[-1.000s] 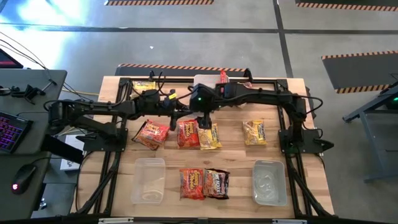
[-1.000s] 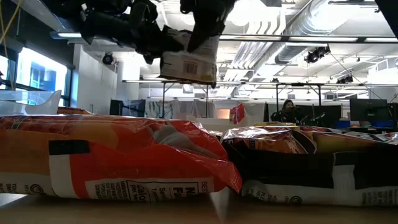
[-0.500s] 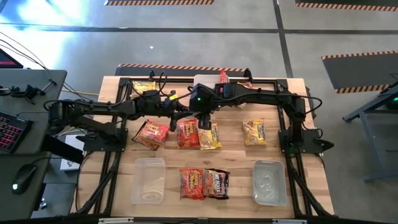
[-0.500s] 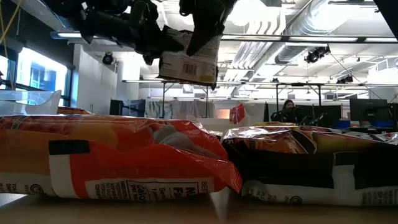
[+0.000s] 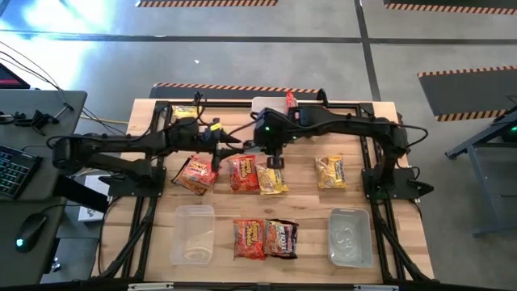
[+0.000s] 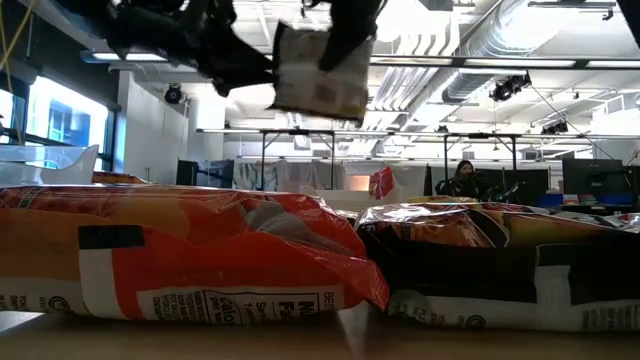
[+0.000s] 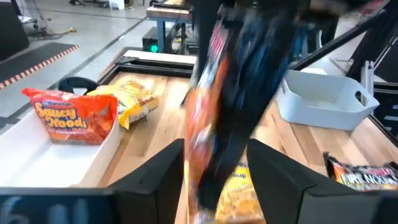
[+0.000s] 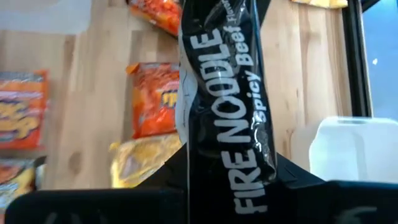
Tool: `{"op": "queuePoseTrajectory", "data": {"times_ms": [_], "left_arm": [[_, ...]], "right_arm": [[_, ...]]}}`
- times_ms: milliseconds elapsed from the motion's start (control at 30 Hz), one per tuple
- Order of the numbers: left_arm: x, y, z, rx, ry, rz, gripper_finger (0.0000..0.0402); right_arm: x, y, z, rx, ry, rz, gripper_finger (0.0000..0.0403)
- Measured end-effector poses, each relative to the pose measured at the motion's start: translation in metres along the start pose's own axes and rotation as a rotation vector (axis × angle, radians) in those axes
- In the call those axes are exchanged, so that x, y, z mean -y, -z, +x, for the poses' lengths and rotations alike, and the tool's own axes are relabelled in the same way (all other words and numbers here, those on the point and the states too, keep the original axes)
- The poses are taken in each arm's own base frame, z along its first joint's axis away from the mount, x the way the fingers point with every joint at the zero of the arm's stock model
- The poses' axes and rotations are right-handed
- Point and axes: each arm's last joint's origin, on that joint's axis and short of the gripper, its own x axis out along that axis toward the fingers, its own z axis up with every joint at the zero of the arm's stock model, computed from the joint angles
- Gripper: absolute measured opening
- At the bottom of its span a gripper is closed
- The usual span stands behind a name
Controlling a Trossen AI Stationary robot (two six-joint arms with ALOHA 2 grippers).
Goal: Sort Maruchan noodles
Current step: Put the black noodle pack into the gray bin
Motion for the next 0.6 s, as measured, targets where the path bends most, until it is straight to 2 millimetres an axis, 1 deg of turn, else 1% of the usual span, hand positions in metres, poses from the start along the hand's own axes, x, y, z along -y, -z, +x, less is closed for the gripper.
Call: {"op": "queuePoseTrajectory", "data": {"times_ms": [67, 133, 267, 367, 433, 600], "left_arm": [[0.001, 0.005, -0.005, 0.056, 0.008, -0.004, 0.0175], [0.002, 0.015, -0.011, 0.097, 0.01, -0.01, 0.0176], [0.004, 0.028, -0.018, 0.183, 0.015, -0.031, 0.017], [0.004, 0.034, -0.021, 0.223, 0.017, -0.028, 0.0165], [0.004, 0.036, -0.022, 0.23, 0.018, -0.027, 0.0162], [0.004, 0.037, -0.022, 0.222, 0.018, -0.037, 0.0161]], "right_arm": [[-0.011, 0.003, -0.01, -0.01, 0.009, 0.009, 0.0084], [-0.025, 0.009, -0.017, -0.022, 0.022, 0.011, 0.0083], [-0.062, 0.028, -0.02, -0.041, 0.004, 0.046, 0.0083], [-0.093, 0.049, -0.023, -0.055, -0.013, 0.096, 0.0083], [-0.115, 0.063, -0.031, -0.058, -0.044, 0.151, 0.0083], [-0.17, 0.099, -0.063, -0.059, -0.119, 0.286, 0.0083]]}}
